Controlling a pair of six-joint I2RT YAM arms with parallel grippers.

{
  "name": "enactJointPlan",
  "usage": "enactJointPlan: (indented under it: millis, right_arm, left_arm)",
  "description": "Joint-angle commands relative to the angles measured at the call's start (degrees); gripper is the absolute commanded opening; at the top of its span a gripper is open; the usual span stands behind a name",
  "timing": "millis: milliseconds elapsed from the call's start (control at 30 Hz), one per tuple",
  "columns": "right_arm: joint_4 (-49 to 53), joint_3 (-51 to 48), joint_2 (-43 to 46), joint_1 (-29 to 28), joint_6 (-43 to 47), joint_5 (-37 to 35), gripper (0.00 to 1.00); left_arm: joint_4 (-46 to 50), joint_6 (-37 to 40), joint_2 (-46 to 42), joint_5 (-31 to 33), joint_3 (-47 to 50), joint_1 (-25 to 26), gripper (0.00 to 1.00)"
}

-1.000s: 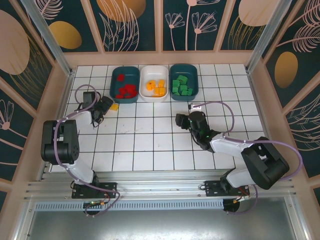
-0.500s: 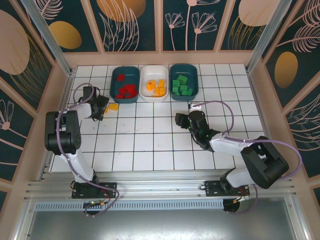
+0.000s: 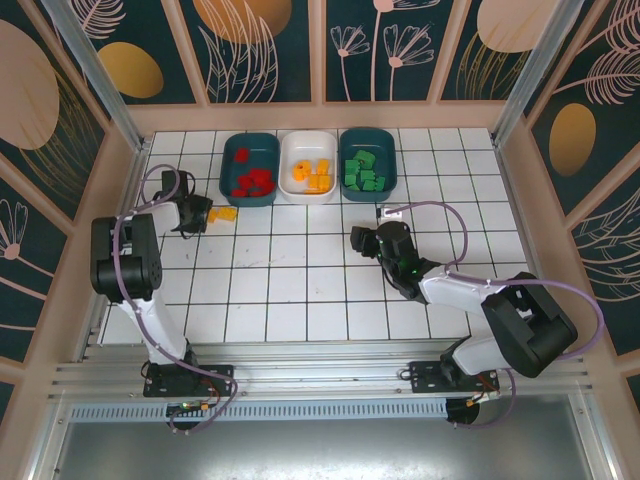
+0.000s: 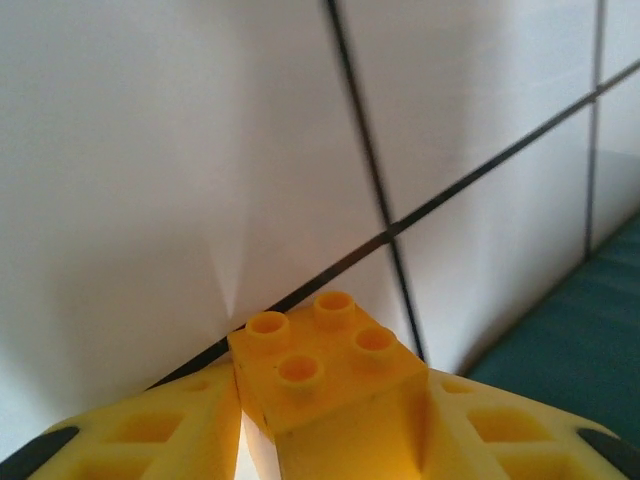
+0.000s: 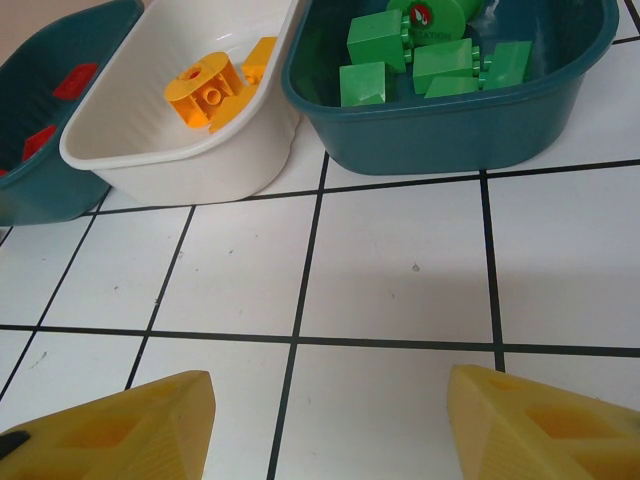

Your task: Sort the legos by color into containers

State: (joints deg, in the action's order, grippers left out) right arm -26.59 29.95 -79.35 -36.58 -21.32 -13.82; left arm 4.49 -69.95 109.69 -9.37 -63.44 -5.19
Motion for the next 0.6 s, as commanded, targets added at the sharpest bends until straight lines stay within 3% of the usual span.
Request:
enactJointPlan:
  millis: [0,133,400,567]
  right_arm:
    - [-0.23,1.69,-0.10,-0.20,0.67,-0.54,0.64]
    - [-0.28,1.69,-0.10,-0.25,0.67,-0.56,0.63]
    - [-0.56,1.70,-0.19,-0.34,0.67,-0.44,0.63]
    - [-1.22,1.83,-1.10,-0.49,0.49,0.76,0.63]
  left_arm:
    - [0.04,1.29,3.53,-0.45,1.93,0.06,0.41]
    - [-0.54,1.57,0.42,-1.20,3.94,0.06,0.38]
    - [-0.97,3.63,-16.87,0.58,7.22,0.85,0.34]
    - [0.13,9.68,-17.46,2.63,0.95,10.78,0.35]
